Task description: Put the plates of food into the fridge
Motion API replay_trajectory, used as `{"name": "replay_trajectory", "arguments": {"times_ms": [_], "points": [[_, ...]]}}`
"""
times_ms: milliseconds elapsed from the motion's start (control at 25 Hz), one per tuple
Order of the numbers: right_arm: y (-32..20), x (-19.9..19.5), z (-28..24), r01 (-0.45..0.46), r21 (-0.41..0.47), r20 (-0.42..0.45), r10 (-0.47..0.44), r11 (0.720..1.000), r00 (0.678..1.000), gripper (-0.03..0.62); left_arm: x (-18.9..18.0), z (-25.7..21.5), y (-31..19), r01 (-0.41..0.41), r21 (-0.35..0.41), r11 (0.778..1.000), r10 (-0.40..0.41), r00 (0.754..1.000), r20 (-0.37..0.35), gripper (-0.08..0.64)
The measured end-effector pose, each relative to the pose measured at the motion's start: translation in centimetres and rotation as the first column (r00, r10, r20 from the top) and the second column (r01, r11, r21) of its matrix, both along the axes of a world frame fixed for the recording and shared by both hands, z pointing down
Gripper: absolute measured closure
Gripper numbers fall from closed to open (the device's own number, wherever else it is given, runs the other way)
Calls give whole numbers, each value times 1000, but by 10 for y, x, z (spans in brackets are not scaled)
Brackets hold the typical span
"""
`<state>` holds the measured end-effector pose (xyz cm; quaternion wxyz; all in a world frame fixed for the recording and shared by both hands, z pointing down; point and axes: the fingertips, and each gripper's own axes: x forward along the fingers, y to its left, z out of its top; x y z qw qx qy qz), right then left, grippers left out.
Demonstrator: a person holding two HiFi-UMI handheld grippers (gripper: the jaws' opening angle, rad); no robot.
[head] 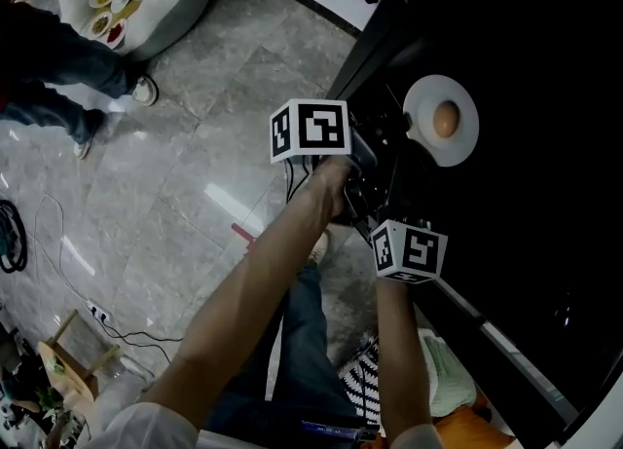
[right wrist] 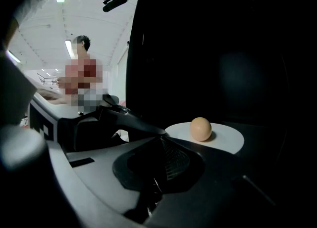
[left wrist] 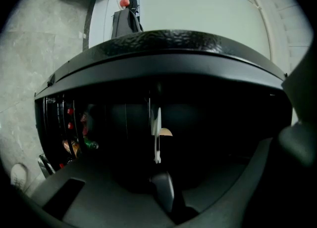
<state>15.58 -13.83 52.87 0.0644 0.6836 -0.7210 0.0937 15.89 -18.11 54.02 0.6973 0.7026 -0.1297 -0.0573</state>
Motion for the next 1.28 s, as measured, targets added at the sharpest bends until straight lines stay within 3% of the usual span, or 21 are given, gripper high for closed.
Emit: {"name": "replay_trajectory", "arguments": {"times_ms": [800, 1000, 1280], "points": [[-2, 16, 0, -45, 7, 40, 44, 999, 998, 583, -10, 5, 12, 14, -24, 1000, -14, 1000, -3, 543], [0, 22, -12, -64, 42, 119, 58, 997, 991, 583, -10, 2, 12, 19, -26, 999, -19, 1000, -7, 554], [4, 23, -16, -60, 53, 124, 53, 997, 991, 583, -5, 4, 23, 15, -47, 999, -16, 1000, -23, 554]]}}
